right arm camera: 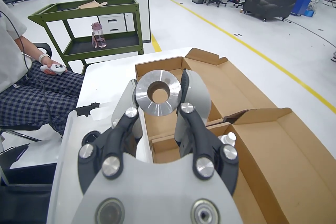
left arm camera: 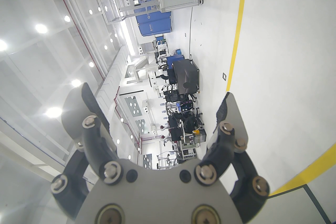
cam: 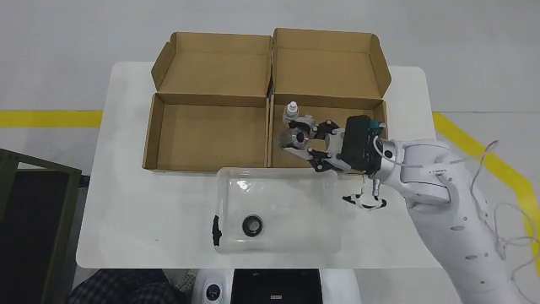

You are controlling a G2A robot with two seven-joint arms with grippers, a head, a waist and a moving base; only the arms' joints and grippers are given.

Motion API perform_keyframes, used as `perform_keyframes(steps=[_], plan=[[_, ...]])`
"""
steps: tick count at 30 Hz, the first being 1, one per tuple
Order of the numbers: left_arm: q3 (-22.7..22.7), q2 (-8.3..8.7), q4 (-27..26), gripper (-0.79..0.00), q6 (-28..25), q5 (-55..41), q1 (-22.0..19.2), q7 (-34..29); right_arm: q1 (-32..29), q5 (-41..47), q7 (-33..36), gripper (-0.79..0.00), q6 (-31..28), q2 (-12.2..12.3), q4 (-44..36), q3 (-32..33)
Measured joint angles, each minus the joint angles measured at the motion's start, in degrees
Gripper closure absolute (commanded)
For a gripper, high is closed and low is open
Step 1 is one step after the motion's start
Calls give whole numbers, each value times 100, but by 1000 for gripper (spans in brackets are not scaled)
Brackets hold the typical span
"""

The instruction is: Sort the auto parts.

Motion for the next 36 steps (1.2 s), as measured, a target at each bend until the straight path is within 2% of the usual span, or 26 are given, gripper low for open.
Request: perform_keyframes(steps=[11,17,26,36], plan=[[0,0,0,-785,0,0,0,0,343,-125,326,0,371,-55,197,-497],[0,0,0,-785,0,0,0,0,752,8,715,0,1081,-174,609,-1039],[0,0,0,-785,0,0,0,0,1713,230,1153,0,2125,-502,1607,-2031],[0,0,0,-785,0,0,0,0,2573,83,1029,0,3162,-965,2636,-2945]])
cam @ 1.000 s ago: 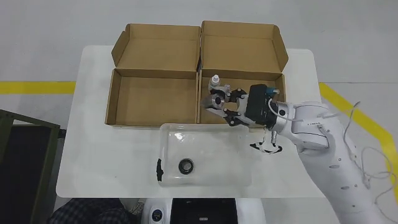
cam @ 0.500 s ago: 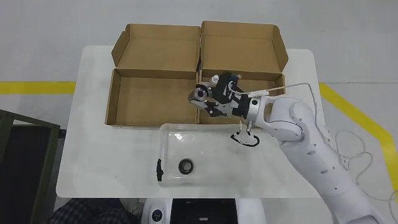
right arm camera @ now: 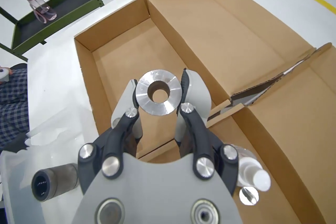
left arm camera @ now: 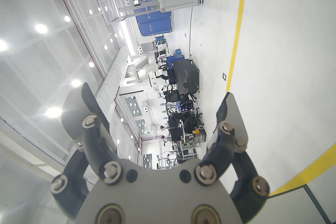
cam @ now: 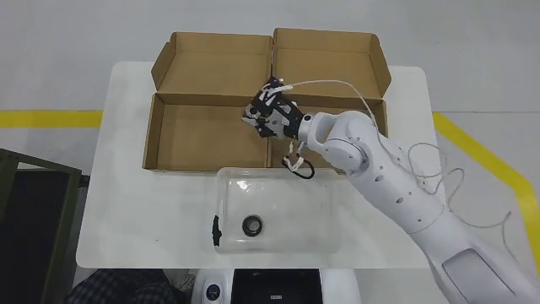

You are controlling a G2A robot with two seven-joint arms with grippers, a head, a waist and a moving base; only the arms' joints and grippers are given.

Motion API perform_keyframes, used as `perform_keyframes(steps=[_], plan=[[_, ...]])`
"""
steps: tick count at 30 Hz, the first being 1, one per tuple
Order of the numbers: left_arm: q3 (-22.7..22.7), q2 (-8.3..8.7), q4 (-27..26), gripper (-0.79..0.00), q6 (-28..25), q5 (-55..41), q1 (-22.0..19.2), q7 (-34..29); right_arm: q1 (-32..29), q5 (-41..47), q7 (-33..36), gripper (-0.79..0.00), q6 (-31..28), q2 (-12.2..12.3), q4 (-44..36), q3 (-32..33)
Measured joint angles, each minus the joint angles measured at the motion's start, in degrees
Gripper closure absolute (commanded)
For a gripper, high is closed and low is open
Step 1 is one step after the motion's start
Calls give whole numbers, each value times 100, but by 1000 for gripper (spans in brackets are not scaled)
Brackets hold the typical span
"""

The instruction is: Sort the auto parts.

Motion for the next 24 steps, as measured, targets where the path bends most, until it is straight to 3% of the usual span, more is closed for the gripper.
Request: perform_keyframes(steps=[9,24], plan=[[0,0,0,-785,0,0,0,0,440,-438,42,0,528,-381,576,-640],[0,0,0,-785,0,0,0,0,787,-730,146,0,967,-883,1514,-1069]])
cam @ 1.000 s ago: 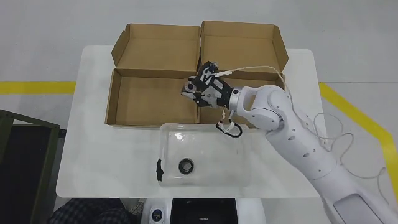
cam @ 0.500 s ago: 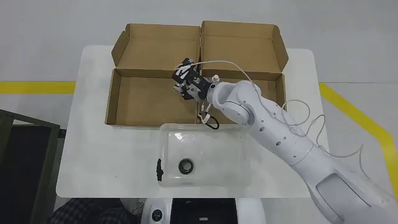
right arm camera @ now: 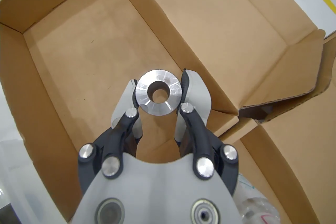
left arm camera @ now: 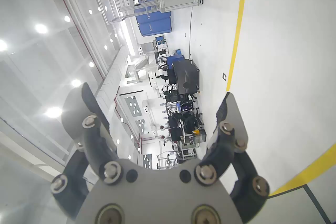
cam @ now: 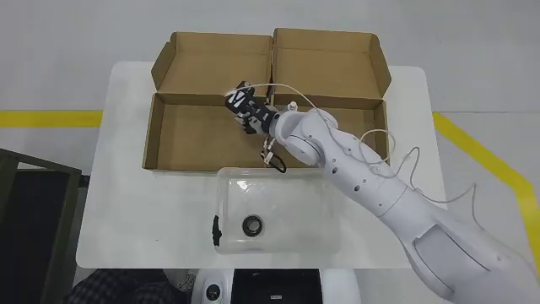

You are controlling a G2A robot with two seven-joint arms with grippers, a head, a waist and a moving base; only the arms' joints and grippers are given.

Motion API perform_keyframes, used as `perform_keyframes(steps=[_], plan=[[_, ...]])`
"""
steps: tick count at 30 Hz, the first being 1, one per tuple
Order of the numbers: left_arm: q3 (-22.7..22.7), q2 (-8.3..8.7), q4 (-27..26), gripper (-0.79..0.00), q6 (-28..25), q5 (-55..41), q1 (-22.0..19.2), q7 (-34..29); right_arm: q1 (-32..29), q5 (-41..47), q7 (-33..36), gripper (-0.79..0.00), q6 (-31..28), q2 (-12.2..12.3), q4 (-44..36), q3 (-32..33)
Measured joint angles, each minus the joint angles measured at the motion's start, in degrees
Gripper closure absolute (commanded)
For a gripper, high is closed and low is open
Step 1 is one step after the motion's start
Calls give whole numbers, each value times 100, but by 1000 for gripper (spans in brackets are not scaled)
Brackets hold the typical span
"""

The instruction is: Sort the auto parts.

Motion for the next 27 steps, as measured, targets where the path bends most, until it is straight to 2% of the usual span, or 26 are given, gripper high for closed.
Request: perform_keyframes(steps=[7,12,18,23,27], plan=[[0,0,0,-785,0,0,0,0,59,-143,-61,-3,70,-186,331,-89],[0,0,0,-785,0,0,0,0,69,-263,-62,-142,90,-300,530,-131],[0,0,0,-785,0,0,0,0,56,-358,-51,-157,61,-395,692,-109],[0,0,0,-785,0,0,0,0,34,-446,-23,-268,10,-453,714,-78],[0,0,0,-785,0,0,0,0,2,-537,17,-292,-23,-492,670,-40]])
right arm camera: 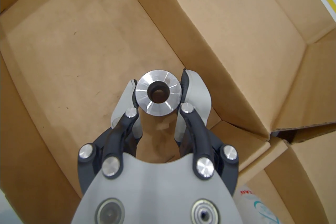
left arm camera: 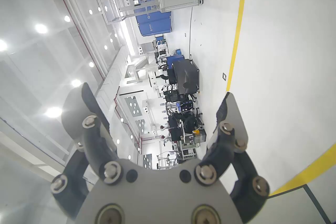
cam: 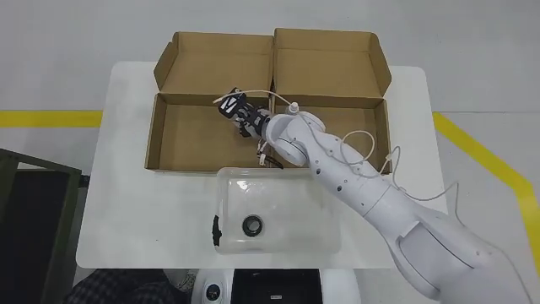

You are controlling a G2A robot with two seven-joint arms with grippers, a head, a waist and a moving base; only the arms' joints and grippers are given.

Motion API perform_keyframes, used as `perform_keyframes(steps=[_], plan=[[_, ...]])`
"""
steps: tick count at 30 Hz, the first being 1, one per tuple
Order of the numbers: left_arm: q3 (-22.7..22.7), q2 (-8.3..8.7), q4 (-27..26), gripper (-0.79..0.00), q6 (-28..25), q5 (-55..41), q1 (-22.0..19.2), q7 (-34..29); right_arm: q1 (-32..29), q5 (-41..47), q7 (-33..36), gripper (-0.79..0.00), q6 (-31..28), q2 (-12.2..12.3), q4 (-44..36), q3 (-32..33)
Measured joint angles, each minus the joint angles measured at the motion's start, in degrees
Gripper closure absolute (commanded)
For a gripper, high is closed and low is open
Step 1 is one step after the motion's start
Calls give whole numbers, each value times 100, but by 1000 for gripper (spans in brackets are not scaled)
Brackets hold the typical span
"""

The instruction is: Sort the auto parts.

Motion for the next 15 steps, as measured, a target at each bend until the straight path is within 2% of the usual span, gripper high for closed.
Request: perform_keyframes(steps=[8,15], plan=[[0,0,0,-785,0,0,0,0,-80,-140,65,-329,-85,-22,-131,159],[0,0,0,-785,0,0,0,0,-280,-450,110,-329,-330,75,-802,406]])
